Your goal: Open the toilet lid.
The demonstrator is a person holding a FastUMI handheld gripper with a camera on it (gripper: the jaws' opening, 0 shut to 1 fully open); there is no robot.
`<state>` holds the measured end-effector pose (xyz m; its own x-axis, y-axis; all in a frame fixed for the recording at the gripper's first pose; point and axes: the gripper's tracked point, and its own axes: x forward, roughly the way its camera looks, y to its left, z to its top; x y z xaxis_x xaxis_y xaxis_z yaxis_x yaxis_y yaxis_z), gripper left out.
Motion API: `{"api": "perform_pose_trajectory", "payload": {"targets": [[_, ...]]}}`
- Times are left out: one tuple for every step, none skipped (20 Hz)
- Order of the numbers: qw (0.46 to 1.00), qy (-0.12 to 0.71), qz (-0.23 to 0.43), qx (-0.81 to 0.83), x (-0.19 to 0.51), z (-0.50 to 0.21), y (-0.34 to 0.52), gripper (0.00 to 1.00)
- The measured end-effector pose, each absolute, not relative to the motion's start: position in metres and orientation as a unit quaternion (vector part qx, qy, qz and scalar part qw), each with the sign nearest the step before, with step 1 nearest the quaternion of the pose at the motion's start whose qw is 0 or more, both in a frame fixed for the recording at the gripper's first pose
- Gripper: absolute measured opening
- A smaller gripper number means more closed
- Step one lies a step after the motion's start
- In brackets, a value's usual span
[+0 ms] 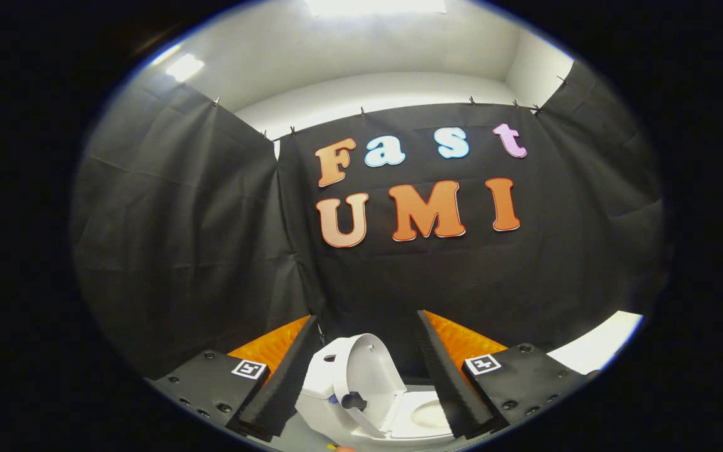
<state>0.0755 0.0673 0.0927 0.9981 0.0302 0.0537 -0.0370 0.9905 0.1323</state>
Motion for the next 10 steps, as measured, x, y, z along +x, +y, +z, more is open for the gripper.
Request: {"api": "perform_pose_trajectory", "payload": {"targets": [[0.997, -0.025, 0.017, 0.068, 0.0748, 0.0941, 0.0677, 0.99], [0.997, -0.025, 0.018, 0.067, 0.0744, 0.0947, 0.0681, 0.99], [0.997, -0.023, 0.018, 0.064, 0.0725, 0.0947, 0.0682, 0.99], [0.998, -0.023, 0.020, 0.062, 0.0726, 0.0950, 0.0700, 0.99], [0.998, -0.024, 0.025, 0.061, 0.0735, 0.0965, 0.0724, 0.99], [0.997, -0.025, 0.028, 0.062, 0.0729, 0.0981, 0.0747, 0.99], [0.997, -0.027, 0.031, 0.064, 0.0706, 0.1001, 0.0761, 0.99], [0.997, -0.027, 0.031, 0.064, 0.0693, 0.1007, 0.0757, 0.99], [0.997, -0.026, 0.030, 0.064, 0.0682, 0.1003, 0.0738, 0.99], [0.997, -0.026, 0.028, 0.063, 0.0681, 0.1004, 0.0734, 0.99]]}}
